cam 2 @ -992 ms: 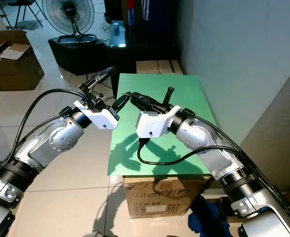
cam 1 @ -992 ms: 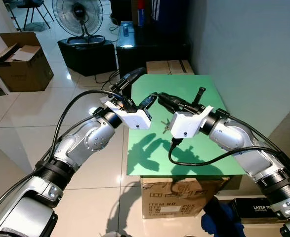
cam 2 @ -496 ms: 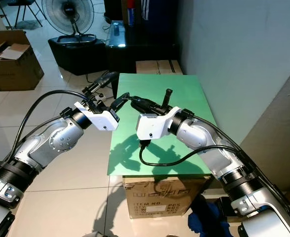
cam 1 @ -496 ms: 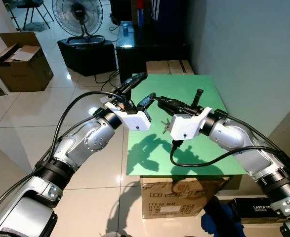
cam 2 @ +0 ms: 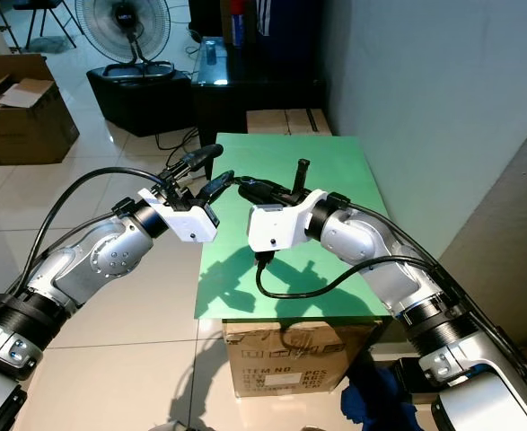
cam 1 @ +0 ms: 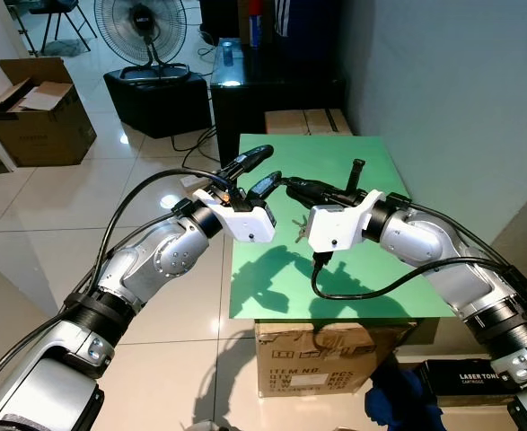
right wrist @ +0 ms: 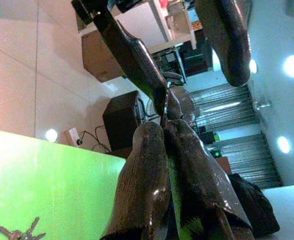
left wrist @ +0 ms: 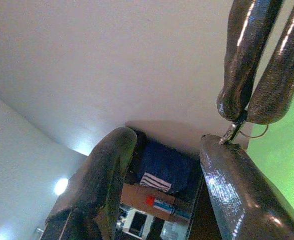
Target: Hang keys on a hook
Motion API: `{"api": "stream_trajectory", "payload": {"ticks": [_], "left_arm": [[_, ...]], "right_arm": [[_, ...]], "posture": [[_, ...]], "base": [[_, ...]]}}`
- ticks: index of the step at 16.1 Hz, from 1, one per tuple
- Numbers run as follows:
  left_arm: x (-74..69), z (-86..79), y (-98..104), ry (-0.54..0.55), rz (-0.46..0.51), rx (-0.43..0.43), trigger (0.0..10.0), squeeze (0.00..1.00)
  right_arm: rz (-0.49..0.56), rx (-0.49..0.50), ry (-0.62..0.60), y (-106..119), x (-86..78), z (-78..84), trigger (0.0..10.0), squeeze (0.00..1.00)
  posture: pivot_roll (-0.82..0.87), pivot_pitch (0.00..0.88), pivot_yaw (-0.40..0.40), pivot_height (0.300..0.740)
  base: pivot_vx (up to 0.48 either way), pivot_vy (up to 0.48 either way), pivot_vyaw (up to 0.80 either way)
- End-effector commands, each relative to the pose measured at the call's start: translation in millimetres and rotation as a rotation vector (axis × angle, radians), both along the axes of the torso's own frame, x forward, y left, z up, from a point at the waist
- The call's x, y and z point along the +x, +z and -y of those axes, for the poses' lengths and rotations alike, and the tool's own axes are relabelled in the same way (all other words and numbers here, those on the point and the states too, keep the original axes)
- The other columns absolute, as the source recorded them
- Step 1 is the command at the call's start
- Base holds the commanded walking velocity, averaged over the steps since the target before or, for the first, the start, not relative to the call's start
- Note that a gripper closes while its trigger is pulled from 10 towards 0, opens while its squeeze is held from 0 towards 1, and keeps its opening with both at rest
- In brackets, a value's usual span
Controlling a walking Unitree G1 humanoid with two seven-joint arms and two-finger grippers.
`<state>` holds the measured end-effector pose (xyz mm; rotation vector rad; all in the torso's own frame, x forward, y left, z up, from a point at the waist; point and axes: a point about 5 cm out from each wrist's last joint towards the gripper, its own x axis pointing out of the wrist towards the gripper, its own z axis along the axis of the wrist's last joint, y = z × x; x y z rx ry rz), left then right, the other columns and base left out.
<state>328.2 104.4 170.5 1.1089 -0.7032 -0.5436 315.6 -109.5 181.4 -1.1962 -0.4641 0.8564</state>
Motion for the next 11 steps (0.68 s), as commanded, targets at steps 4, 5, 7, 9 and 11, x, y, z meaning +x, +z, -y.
{"api": "stream_trajectory", "payload": {"ticks": [4, 5, 7, 9, 11], "left_arm": [[-0.7, 6.8, -1, -0.029, -0.007, 0.042, 10.0, 0.00], [-0.4, 6.5, -2, -0.026, -0.014, 0.045, 10.0, 0.00], [-0.2, 5.3, -4, -0.020, -0.022, 0.048, 10.0, 0.00], [0.6, 3.9, -6, -0.010, -0.037, 0.047, 10.0, 0.00], [2.3, 0.3, -8, 0.014, -0.065, 0.031, 10.0, 0.00]], "right_arm": [[-0.029, -0.068, 0.035, -5, 1.9, -9.4, 10.0, 0.00], [-0.026, -0.054, 0.028, -4, 3.1, -9.5, 10.0, 0.00], [-0.030, -0.029, 0.008, -3, 4.9, -8.0, 10.0, 0.00], [-0.031, -0.009, 0.000, -3, 5.5, -6.8, 10.0, 0.00], [-0.035, 0.022, -0.016, -1, 5.4, -3.0, 10.0, 0.00]], "posture": [[-0.14, 0.000, 0.031, 0.740], [-0.14, 0.000, 0.031, 0.740], [-0.13, 0.000, 0.029, 0.740], [-0.14, 0.000, 0.031, 0.740], [-0.14, 0.000, 0.031, 0.740]], "base": [[0.000, 0.000, 0.00], [0.000, 0.000, 0.00], [0.000, 0.000, 0.00], [0.000, 0.000, 0.00], [0.000, 0.000, 0.00]]}}
